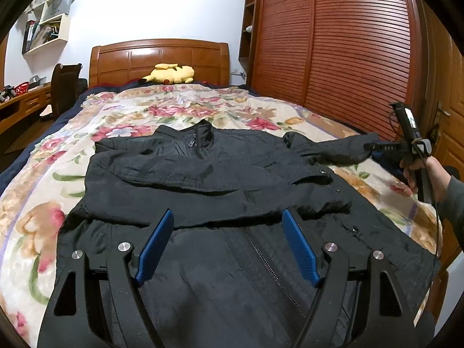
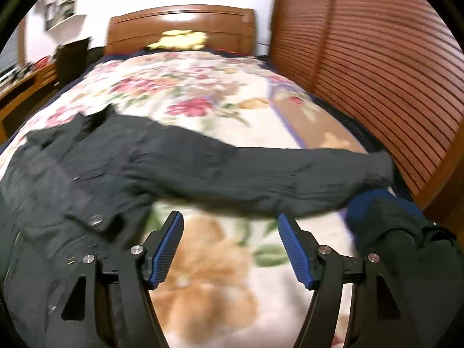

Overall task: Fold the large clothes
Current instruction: 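Move the right tool to the sleeve cuff and close on it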

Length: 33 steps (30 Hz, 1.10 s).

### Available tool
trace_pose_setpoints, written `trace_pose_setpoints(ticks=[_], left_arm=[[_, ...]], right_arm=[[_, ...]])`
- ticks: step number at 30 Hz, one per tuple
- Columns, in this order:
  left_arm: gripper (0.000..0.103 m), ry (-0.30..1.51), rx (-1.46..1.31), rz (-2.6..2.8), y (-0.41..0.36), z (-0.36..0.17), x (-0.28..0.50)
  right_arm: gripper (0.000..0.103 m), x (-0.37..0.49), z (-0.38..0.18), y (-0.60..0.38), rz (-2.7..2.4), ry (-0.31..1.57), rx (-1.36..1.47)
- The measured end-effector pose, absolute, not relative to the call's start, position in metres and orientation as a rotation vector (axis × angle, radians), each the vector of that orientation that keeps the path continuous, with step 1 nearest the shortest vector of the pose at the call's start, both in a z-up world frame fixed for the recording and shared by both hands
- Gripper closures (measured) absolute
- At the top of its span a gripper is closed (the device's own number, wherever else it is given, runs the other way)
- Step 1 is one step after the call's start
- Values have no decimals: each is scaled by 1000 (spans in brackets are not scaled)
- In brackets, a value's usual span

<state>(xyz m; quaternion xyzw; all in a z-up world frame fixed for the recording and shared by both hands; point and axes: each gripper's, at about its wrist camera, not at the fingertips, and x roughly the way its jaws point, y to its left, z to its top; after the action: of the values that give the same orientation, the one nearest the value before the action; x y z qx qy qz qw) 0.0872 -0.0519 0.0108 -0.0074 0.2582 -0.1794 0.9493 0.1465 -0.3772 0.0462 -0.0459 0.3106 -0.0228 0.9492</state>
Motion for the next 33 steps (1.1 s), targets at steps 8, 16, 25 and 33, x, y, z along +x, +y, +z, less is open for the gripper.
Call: trace_pose_setpoints(ticks=[8,16,25,33], left_arm=[[25,533,-10,-359,-54,8,88],[25,537,1,-355,-55,6,88],[25,537,1,-355,-55,4,88],[25,539,4,-354,-55,3,89]], right_arm=[[33,179,46,-416,-165,641,0],[33,200,42,-416,-170,678,63],[33,242,12,-416,-172,753,127],[33,264,-14,-444,-236,791,295]])
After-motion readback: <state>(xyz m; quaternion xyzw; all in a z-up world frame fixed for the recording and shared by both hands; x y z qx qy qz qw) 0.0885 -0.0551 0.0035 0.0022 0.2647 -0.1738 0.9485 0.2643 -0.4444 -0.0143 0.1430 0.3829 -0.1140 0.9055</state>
